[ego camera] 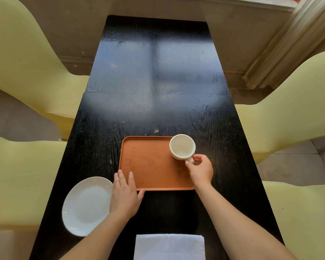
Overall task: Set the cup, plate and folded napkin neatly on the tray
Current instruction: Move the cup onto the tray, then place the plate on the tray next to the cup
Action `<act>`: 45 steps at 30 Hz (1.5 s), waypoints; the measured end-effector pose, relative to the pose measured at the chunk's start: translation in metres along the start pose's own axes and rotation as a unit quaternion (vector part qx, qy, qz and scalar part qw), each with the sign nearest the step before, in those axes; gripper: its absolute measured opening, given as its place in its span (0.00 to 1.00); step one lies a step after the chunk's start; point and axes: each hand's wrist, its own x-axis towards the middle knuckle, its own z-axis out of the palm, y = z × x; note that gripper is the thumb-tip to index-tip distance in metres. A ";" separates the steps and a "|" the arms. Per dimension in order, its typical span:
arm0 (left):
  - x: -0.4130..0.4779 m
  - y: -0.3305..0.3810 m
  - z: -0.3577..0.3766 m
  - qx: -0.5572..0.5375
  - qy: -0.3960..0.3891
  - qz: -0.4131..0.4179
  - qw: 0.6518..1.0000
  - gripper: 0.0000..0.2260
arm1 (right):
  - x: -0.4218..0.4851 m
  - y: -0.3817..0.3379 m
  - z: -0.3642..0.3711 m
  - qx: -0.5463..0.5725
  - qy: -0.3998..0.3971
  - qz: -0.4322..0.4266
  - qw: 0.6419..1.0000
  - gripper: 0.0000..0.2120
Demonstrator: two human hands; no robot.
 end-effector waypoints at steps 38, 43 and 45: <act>-0.095 -0.209 0.011 -0.016 0.015 -0.134 0.991 0.44 | -0.175 -0.012 0.144 -0.140 -0.297 -0.031 0.944 0.06; -0.092 -0.201 0.011 0.000 0.008 -0.137 0.991 0.41 | -0.161 -0.016 0.120 -0.064 -0.258 -0.030 0.964 0.05; -0.089 -0.195 0.012 -0.005 0.013 -0.143 0.990 0.41 | -0.150 -0.018 0.109 -0.015 -0.241 -0.009 0.970 0.05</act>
